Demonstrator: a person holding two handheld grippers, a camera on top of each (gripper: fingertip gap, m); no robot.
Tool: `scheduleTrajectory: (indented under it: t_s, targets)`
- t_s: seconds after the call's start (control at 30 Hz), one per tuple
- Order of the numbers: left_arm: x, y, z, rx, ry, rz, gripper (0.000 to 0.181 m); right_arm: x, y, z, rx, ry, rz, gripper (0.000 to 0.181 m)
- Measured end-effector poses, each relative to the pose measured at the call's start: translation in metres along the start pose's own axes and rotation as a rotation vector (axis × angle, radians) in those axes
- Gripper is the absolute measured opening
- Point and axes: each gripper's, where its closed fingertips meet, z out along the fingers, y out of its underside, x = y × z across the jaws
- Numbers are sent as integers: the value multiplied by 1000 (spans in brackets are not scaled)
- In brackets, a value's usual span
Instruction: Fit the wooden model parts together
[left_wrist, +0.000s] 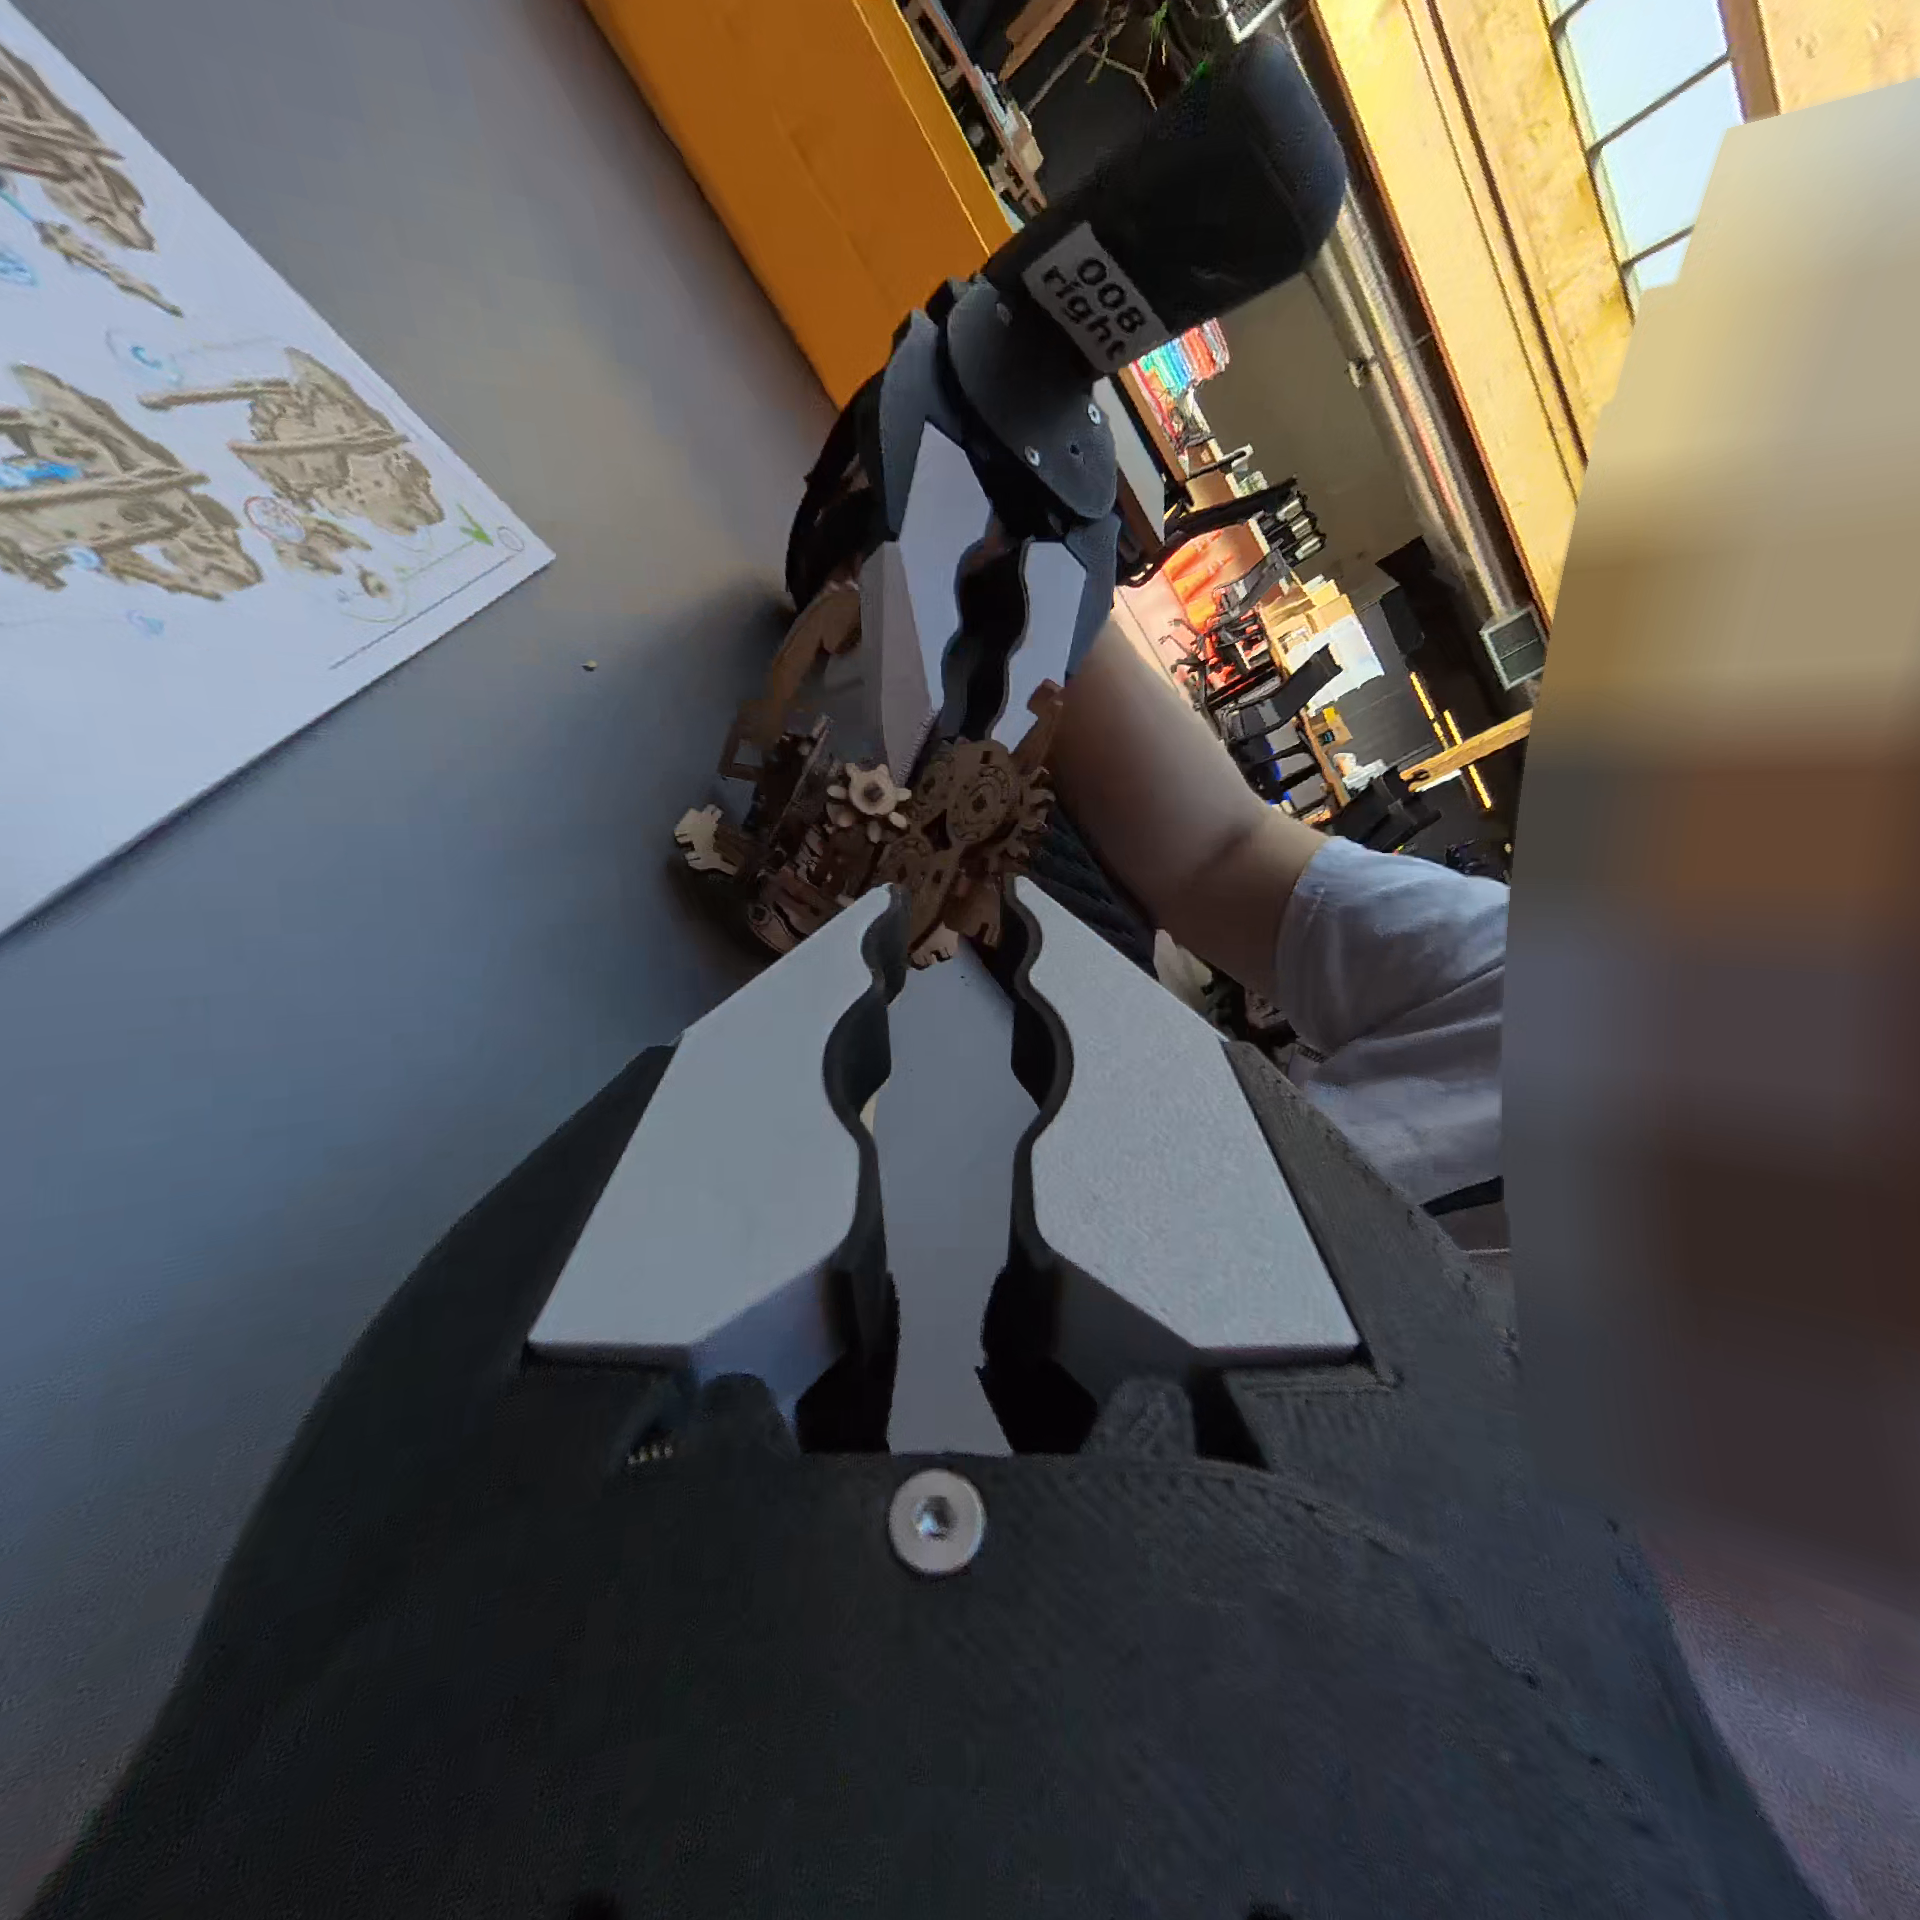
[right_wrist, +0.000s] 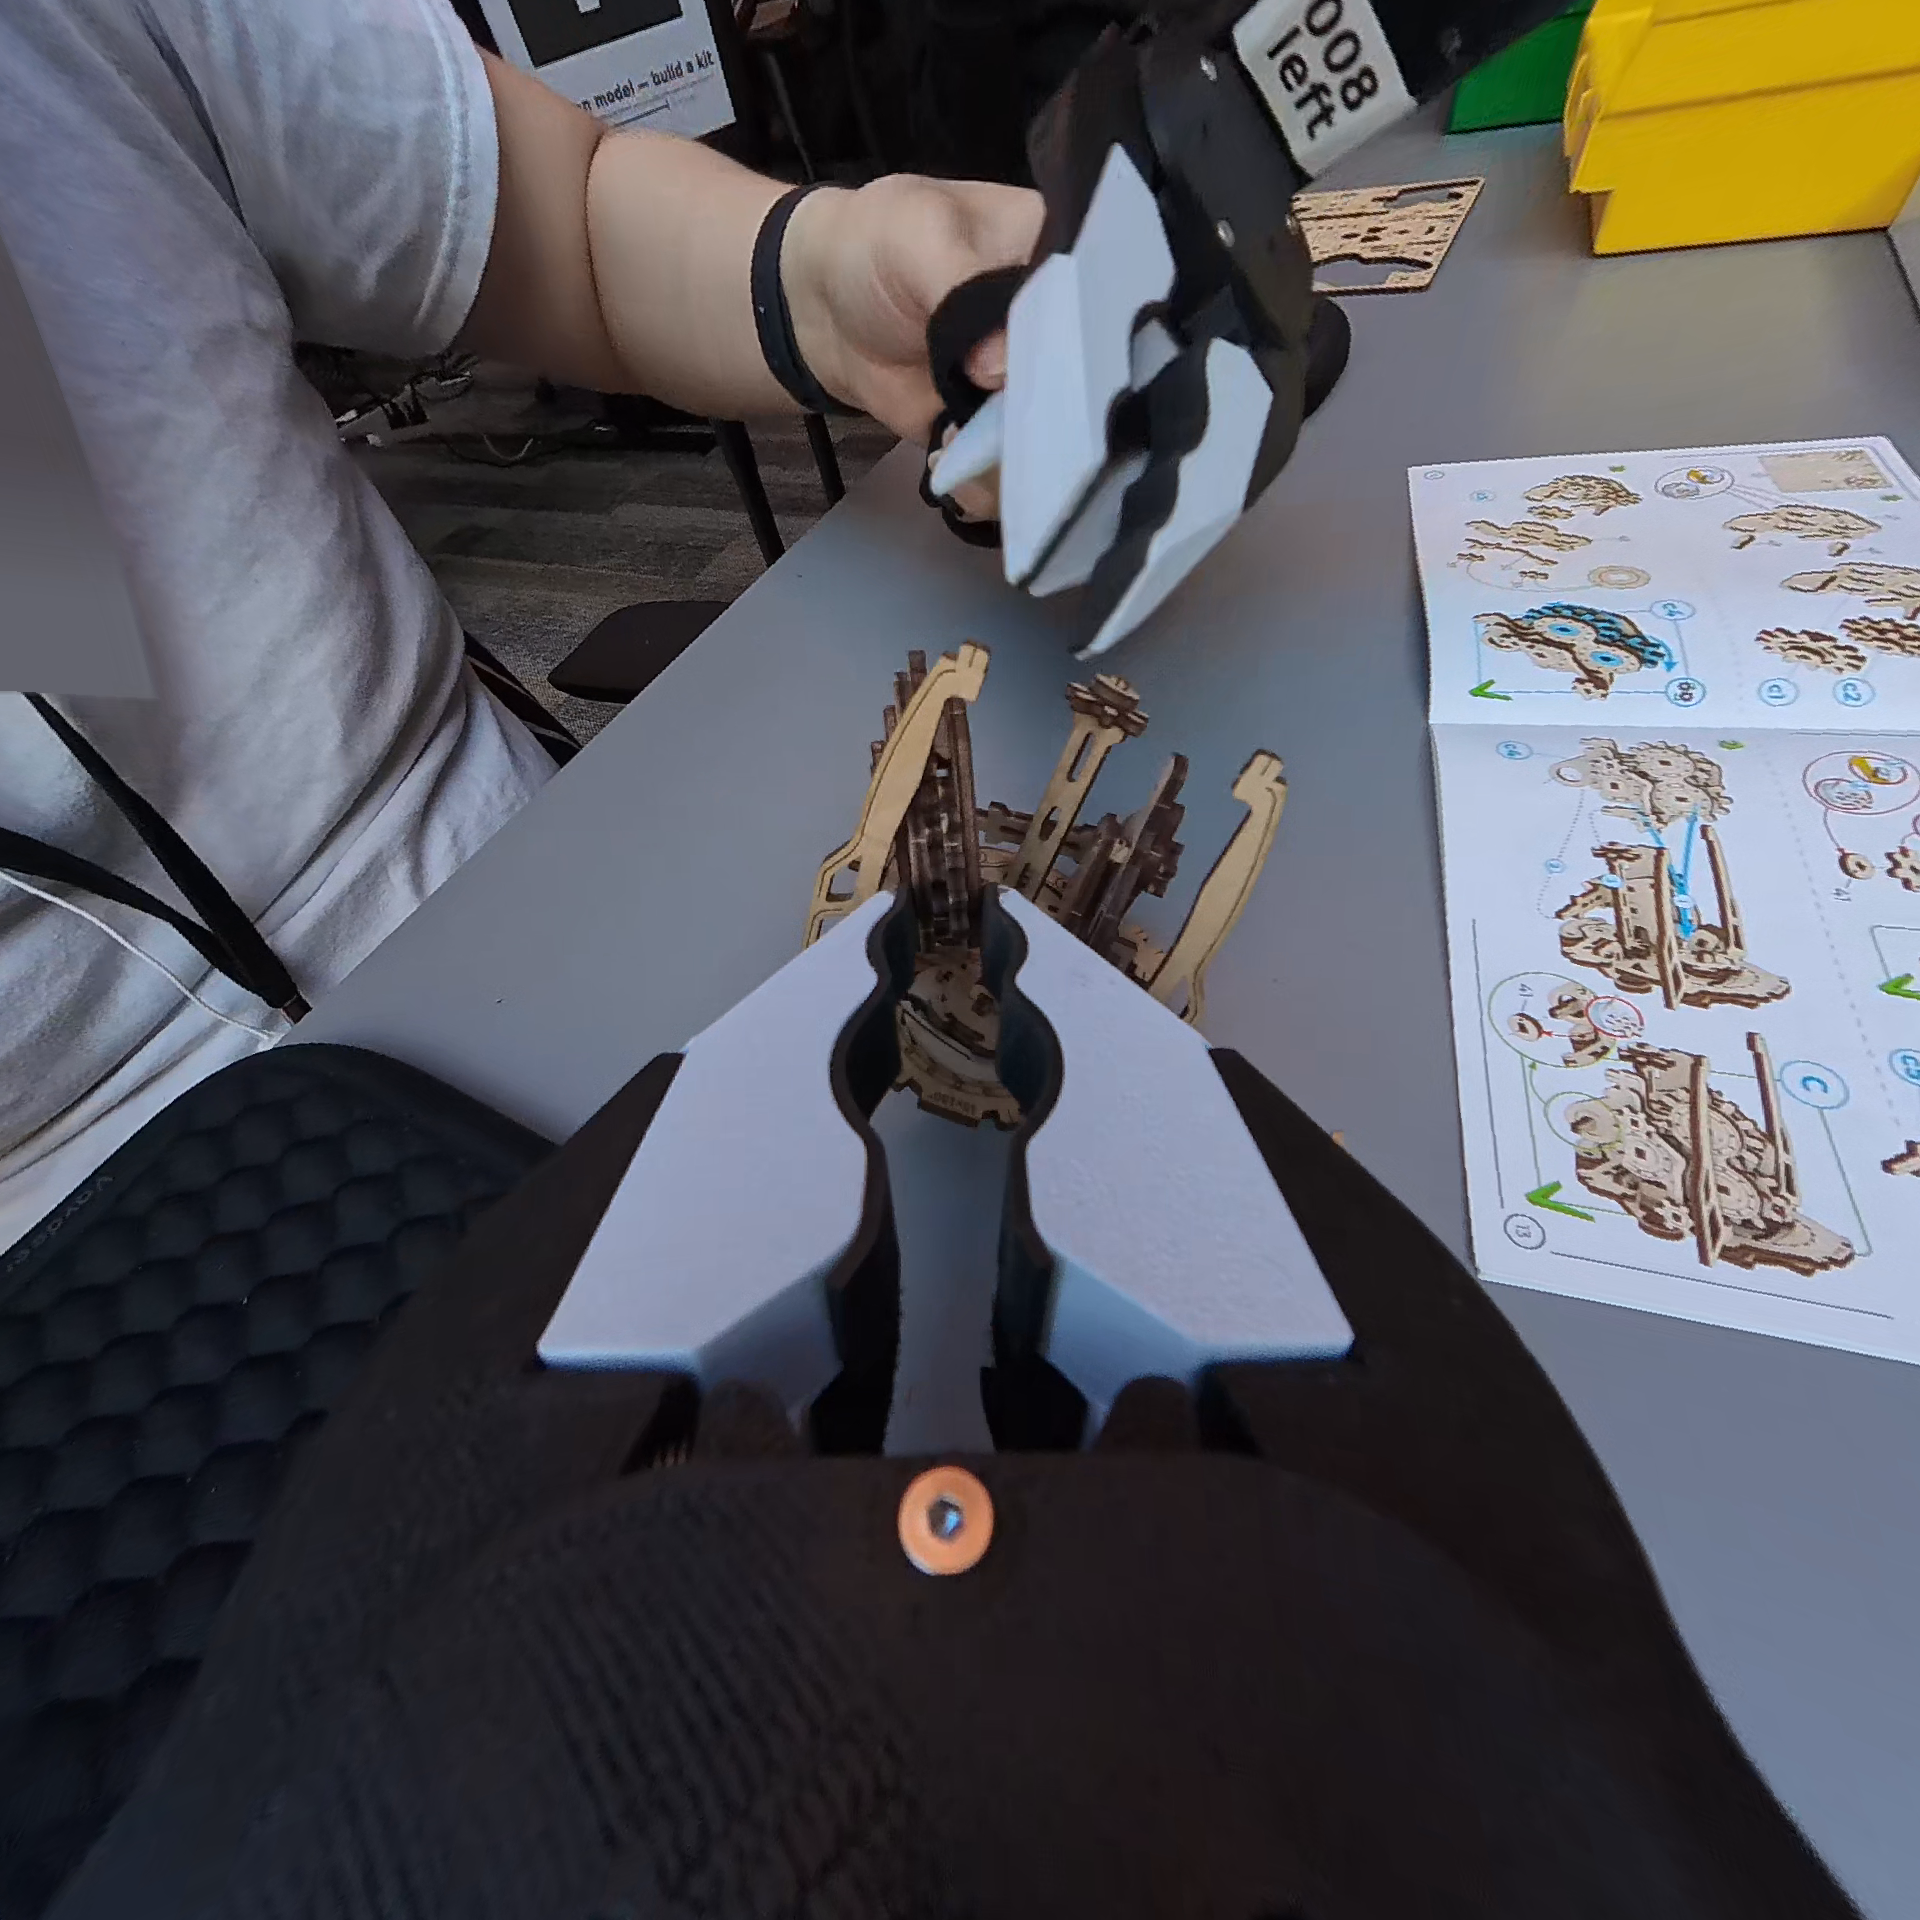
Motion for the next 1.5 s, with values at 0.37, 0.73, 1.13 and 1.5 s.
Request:
scheduleTrajectory:
  t_s: [0.37,0.73,1.13,1.5]
  targets:
    - [1,20,19,-69,-199,449,25,7,-1,2,0,37,76,10]
    - [-12,22,21,-143,-126,426,13,9,-2,4,7,35,149,10]
    - [-18,26,26,-171,-95,377,12,11,-5,2,28,31,198,10]
    - [-23,28,25,-239,-144,381,8,11,-6,-3,10,37,186,23]
